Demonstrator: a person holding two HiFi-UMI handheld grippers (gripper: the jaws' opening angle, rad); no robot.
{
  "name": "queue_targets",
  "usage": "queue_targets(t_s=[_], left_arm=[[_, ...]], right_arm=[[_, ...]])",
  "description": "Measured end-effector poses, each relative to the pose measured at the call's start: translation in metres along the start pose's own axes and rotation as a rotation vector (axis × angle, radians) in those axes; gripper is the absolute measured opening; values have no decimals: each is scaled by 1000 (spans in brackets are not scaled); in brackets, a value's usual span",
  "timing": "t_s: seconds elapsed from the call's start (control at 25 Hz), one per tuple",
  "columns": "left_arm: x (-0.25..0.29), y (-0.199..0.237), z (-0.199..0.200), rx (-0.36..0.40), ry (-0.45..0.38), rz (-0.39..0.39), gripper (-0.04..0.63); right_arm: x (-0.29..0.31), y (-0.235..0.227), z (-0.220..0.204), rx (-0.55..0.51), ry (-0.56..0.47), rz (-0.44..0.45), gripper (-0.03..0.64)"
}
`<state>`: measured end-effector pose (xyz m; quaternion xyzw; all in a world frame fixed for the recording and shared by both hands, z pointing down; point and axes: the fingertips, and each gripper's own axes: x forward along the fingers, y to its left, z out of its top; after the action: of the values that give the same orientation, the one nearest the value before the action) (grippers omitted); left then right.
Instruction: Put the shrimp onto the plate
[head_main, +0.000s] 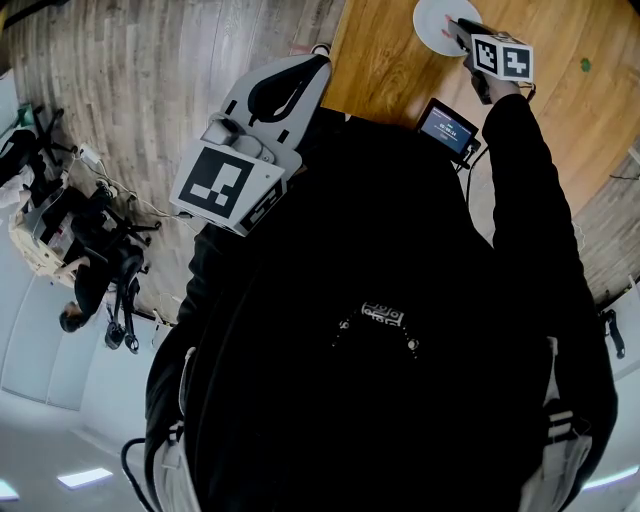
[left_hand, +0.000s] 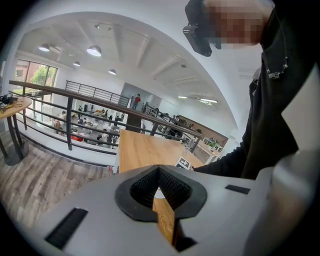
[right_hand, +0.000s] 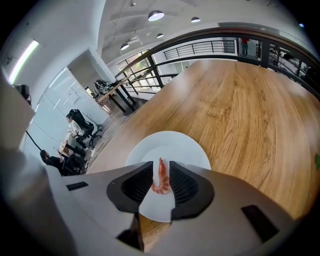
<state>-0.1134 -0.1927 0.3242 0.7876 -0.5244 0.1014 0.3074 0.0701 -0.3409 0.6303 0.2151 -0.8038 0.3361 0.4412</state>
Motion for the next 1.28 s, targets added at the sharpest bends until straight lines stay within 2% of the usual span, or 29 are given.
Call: queue_targets(t_s=[0.2,0.44,0.64,0.76,0.88,0.96,1.04,1.16,1.28], left_arm=[[0,10,2,4,-8,1,6],[-11,4,0,31,-8,-39,6],[3,-2,14,86,-32,-111,6],[23,3,34,137,-51,-164,6],[39,1,38,184,-57,-210,6],[49,-4,39,222,-65,-242,6],[58,-9,43,256,-74,-271,6],[66,-10,56,298,-87,-321,6],[70,-13,69,335,-94,-379,6]], right_arm=[[4,1,8,-27,-22,-29,140],[-18,12,9,9,-89,-48,140],[-65,23,29,49,-228,-52,140],[-95,22,52,39,-299,-87,140],[-130,31,66,31,-386,-106,138],[-157,39,71,20,-450,-132,120],[-183,50,76,-1,-507,-162,74],[-220,82,96,-43,-598,-189,28],[-255,120,116,-123,-689,-210,20]])
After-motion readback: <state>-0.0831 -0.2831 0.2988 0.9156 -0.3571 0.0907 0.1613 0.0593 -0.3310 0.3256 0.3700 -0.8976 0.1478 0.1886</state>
